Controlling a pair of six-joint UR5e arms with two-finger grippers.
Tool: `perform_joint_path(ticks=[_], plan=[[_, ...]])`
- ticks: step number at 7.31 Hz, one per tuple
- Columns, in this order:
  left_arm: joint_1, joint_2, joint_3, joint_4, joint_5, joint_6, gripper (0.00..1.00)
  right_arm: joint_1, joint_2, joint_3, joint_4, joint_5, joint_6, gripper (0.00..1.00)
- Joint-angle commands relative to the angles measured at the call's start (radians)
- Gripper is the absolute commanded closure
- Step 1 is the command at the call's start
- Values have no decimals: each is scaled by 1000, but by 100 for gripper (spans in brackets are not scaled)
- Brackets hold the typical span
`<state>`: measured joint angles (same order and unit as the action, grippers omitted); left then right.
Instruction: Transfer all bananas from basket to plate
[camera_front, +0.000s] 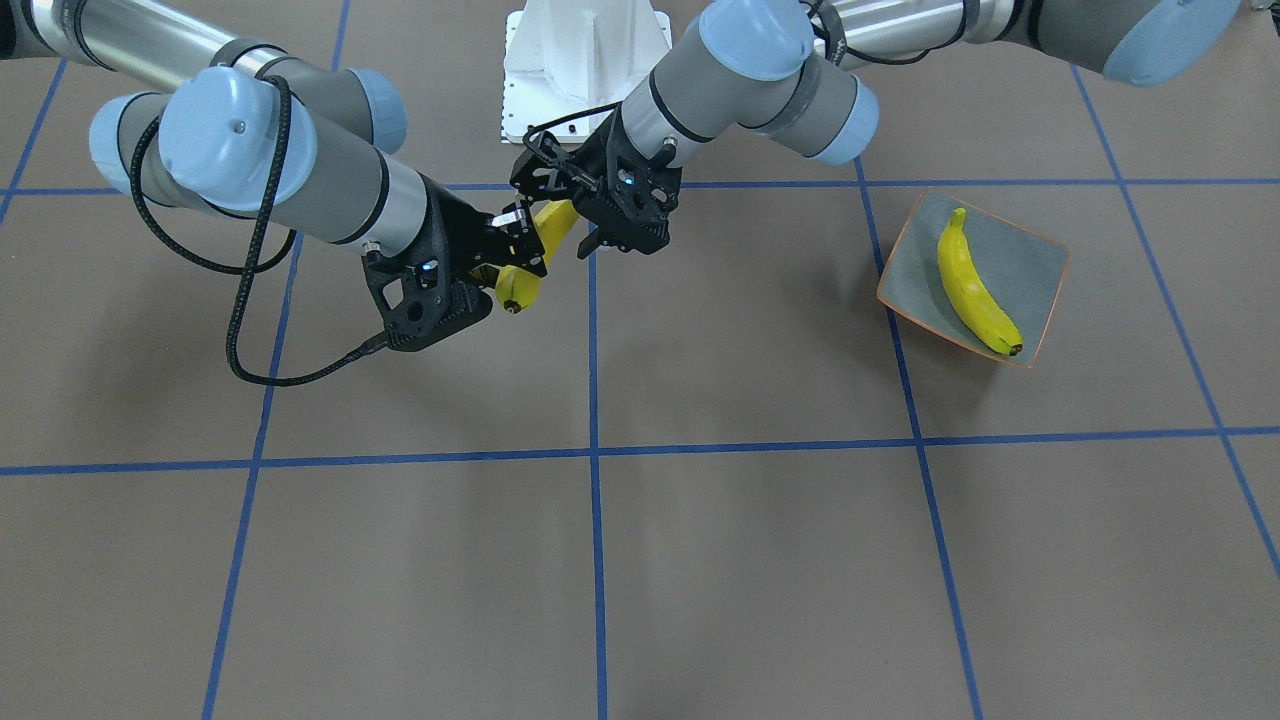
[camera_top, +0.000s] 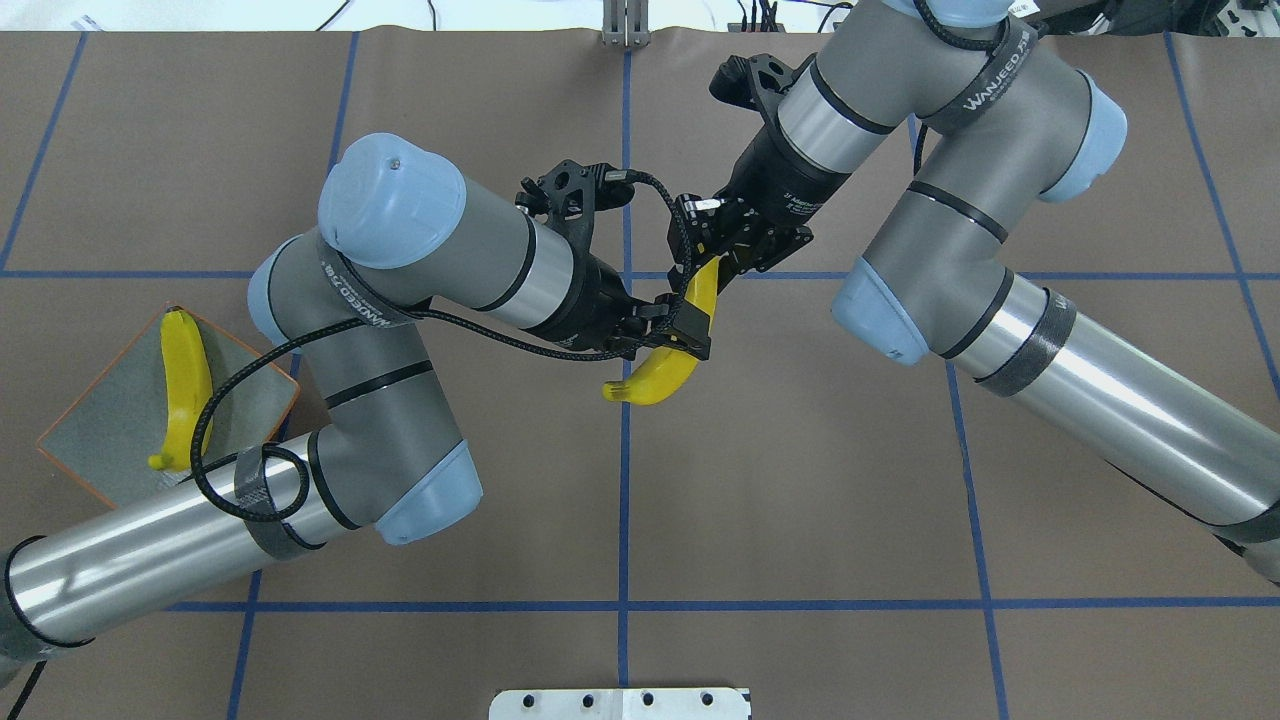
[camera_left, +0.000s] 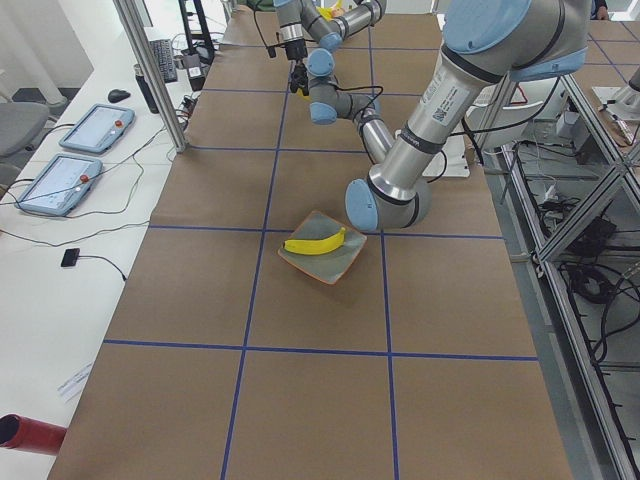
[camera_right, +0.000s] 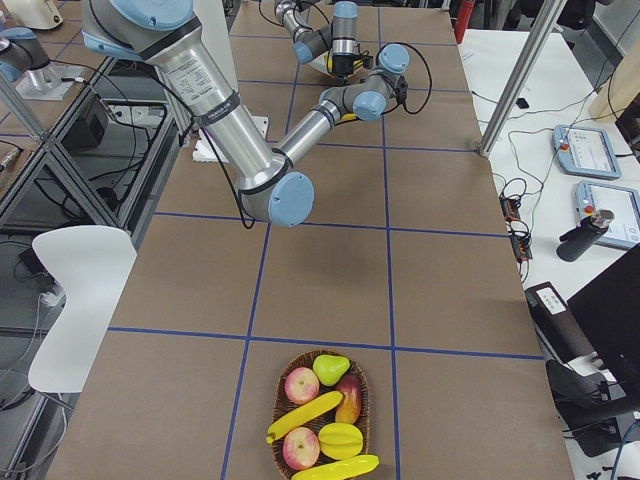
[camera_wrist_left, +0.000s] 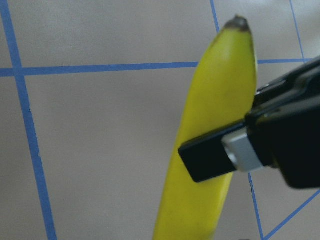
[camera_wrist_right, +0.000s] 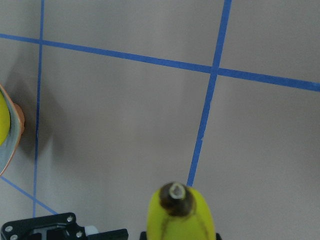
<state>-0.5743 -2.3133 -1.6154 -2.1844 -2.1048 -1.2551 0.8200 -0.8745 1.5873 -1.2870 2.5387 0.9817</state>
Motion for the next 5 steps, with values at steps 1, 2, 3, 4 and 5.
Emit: perform_joint_path(ticks=[1,2,3,4,5], plan=[[2,-4,0,0,0,-18,43,-2,-1,0,0,0,0,100],[2,-4,2,0,2,-18,55,-2,0,0,0,0,0,100],[2,-4,3,0,2,-18,64,-2,-1,6,0,2,0,100],[4,-3,6,0,2,-18,74,-2,-1,8,0,9,0,100],[11,-1,8,0,3,-15,98,-2,-7,17,0,11,9,100]])
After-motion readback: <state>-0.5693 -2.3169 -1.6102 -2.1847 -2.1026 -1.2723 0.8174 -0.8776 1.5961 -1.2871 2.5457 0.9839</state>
